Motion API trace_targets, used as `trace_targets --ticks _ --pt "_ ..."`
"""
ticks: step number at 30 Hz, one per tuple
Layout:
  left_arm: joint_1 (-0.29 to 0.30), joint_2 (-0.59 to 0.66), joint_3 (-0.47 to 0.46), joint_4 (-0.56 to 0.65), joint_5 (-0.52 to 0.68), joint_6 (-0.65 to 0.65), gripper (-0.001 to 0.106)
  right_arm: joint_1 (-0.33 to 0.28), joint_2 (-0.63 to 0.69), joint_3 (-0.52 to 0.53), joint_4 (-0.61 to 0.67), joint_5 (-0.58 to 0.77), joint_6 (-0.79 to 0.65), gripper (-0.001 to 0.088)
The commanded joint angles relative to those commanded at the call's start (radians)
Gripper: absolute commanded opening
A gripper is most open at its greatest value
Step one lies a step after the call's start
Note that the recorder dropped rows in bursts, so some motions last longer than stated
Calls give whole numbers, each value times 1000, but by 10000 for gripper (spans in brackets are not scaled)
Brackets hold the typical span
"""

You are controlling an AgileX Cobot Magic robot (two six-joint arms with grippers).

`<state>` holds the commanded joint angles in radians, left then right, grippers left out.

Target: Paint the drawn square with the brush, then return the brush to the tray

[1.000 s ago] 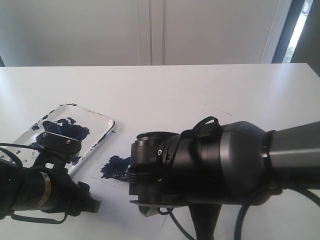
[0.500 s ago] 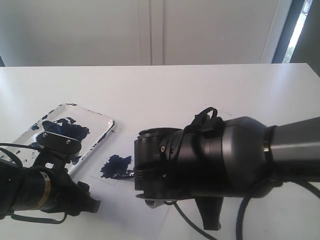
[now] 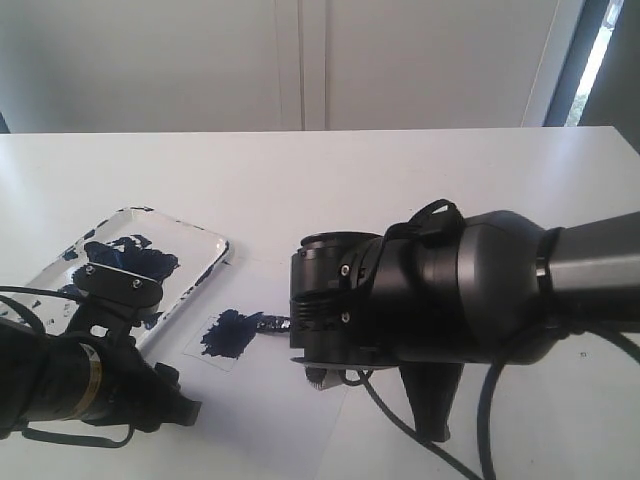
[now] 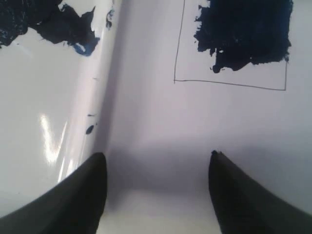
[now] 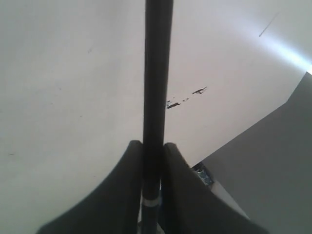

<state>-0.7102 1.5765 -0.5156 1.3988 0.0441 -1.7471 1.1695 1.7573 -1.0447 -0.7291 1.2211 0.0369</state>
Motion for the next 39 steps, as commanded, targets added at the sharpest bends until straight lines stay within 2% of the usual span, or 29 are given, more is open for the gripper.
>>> trace_targets --ticks 8,15,18,22,31,39 --pt "0 0 0 0 0 0 640 77 0 0 54 0 -24 0" --pt "0 0 0 0 -2 0 640 79 0 0 54 0 -37 0" --pt "0 0 0 0 -2 0 640 79 0 0 11 0 -37 0" --pt "0 0 0 0 -4 0 640 56 0 0 -67 0 -37 0" --pt "0 0 0 0 -49 0 640 -26 0 0 -107 -23 -9 0" --pt "0 0 0 0 -49 0 640 -28 0 0 -39 -41 -7 0"
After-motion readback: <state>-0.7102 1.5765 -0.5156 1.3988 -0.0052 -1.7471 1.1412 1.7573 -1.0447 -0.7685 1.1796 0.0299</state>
